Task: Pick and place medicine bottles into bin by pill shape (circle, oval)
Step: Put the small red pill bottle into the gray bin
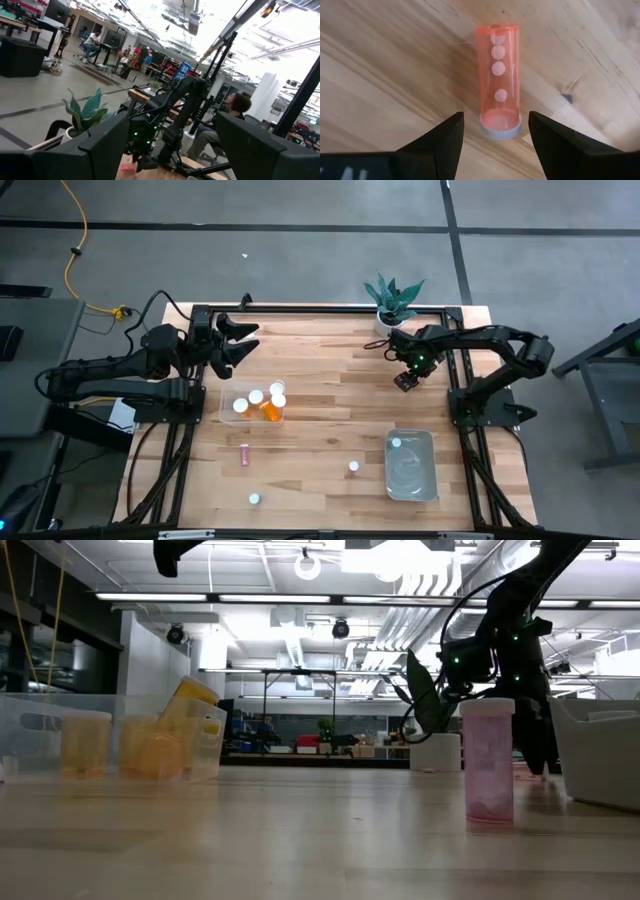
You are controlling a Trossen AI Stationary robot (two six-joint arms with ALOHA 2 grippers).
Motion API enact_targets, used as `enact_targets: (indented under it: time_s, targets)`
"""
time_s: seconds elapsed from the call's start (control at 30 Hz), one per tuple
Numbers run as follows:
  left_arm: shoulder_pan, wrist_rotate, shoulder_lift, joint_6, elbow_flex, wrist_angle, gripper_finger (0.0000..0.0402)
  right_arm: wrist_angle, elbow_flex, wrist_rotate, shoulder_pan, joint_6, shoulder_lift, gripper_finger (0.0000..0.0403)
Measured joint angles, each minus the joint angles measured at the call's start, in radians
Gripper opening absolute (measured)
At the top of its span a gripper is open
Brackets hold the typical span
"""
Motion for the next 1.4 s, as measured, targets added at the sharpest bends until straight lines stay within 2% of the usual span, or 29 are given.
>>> enact_targets:
  time_s: [0.17,0.47,0.63,0.77,0.9,0.97,1.07,1.2,1.3,1.4]
  targets:
    - [0.0,-0.001,0.0,0.0,0.0,0.0,0.0286,0.004,0.0,0.009,0.0,0.0,0.0,0.0193]
    - [0.0,-0.001,0.0,0.008,0.0,0.0,0.0286,-0.01,0.0,0.021,0.0,0.0,0.0,0.0118]
    - [0.0,-0.001,0.0,0.008,0.0,0.0,0.0286,-0.033,0.001,0.013,0.005,-0.012,-0.016,0.0099]
    - [0.0,-0.002,0.0,0.008,0.0,0.0,0.0286,-0.085,0.024,-0.039,0.037,-0.019,-0.102,0.0096]
    - [0.0,-0.002,0.0,0.008,0.0,0.0,0.0286,-0.088,0.05,-0.107,0.125,0.009,-0.264,0.0095]
    - [0.0,-0.001,0.0,0.008,0.0,0.0,0.0286,-0.037,0.06,-0.139,0.187,0.058,-0.359,0.0095]
    - [0.0,0.0,0.0,0.008,0.0,0.0,0.0286,0.099,0.063,-0.132,0.287,0.168,-0.483,0.0095]
    - [0.0,0.01,0.0,0.009,0.0,0.0,0.0286,0.335,0.064,0.0,0.4,0.269,-0.59,0.0095]
    - [0.0,0.051,0.0,0.039,0.0,0.0,0.0286,0.494,0.065,0.091,0.457,0.261,-0.621,0.0094]
    - [0.0,0.064,0.0,0.05,0.0,0.0,0.0286,0.567,0.065,0.132,0.48,0.228,-0.62,0.0094]
